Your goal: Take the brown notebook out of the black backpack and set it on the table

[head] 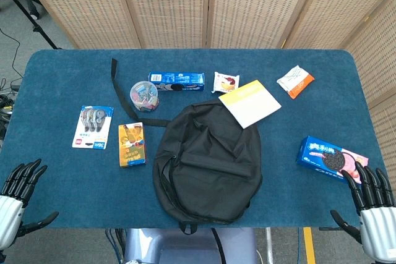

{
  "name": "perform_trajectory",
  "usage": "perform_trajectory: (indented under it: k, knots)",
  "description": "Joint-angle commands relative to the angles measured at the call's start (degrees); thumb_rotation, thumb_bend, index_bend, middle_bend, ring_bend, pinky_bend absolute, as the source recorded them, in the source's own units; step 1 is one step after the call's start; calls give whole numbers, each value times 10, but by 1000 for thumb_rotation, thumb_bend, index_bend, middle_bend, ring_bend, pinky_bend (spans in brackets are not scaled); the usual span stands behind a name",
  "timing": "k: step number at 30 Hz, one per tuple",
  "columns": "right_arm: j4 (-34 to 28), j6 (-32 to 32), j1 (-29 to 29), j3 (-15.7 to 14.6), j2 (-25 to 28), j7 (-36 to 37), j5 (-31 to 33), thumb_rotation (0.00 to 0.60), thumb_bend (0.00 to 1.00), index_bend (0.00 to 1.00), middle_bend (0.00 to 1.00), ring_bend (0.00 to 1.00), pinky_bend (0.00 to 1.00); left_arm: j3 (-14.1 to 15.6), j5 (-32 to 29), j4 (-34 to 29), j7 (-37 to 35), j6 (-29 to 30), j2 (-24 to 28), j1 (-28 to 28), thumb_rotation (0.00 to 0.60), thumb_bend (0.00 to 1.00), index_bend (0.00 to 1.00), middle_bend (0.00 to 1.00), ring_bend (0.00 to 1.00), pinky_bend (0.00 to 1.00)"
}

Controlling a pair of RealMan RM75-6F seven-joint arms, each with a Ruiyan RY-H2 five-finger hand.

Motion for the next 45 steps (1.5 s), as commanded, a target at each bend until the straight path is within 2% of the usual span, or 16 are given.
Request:
perform_trajectory:
  k: [1,11,14,18,20,21,25,33,39,42,45]
  knots:
    - [-1,2,-1,0,2,3,0,600,0,103,0,0,0,2,2,0,3,-2,-1,0,600,0,0,0,0,0]
    - [1,-7,0,-3,3,0,2,600,0,103,0,0,0,4,10,-1,14,-11,-4,-5,600,0,0,0,0,0]
    - [0,-12,1,-3,2,-5,5,600,0,103,0,0,0,13,43,-8,12,-28,-3,-21,600,0,0,0,0,0]
    - [-2,-18,3,-2,3,-7,12,600,0,103,0,0,0,30,106,-44,19,-83,-3,-63,600,0,0,0,0,0]
    - [-3,-18,3,-1,4,-6,15,600,0,103,0,0,0,35,143,-85,26,-135,-1,-100,600,0,0,0,0,0]
    - [-4,-19,3,-1,5,-6,16,600,0,103,0,0,0,29,149,-103,42,-162,-4,-117,600,0,0,0,0,0]
    - [-3,-21,4,1,5,-6,21,600,0,103,0,0,0,15,137,-153,76,-237,-16,-155,600,0,0,0,0,0]
    - [-4,-28,7,4,4,-7,32,600,0,103,0,0,0,-27,89,-207,119,-390,-84,-245,600,0,0,0,0,0]
    - [-3,-28,8,6,6,-2,39,600,0,103,0,0,0,-79,5,-220,223,-488,-178,-289,600,0,0,0,0,0]
    - [-2,-29,8,8,8,3,45,600,0,103,0,0,0,-105,-44,-201,279,-524,-235,-309,600,0,0,0,0,0]
    - [-3,-28,9,10,9,8,48,600,0,103,0,0,0,-119,-88,-184,320,-551,-276,-326,600,0,0,0,0,0]
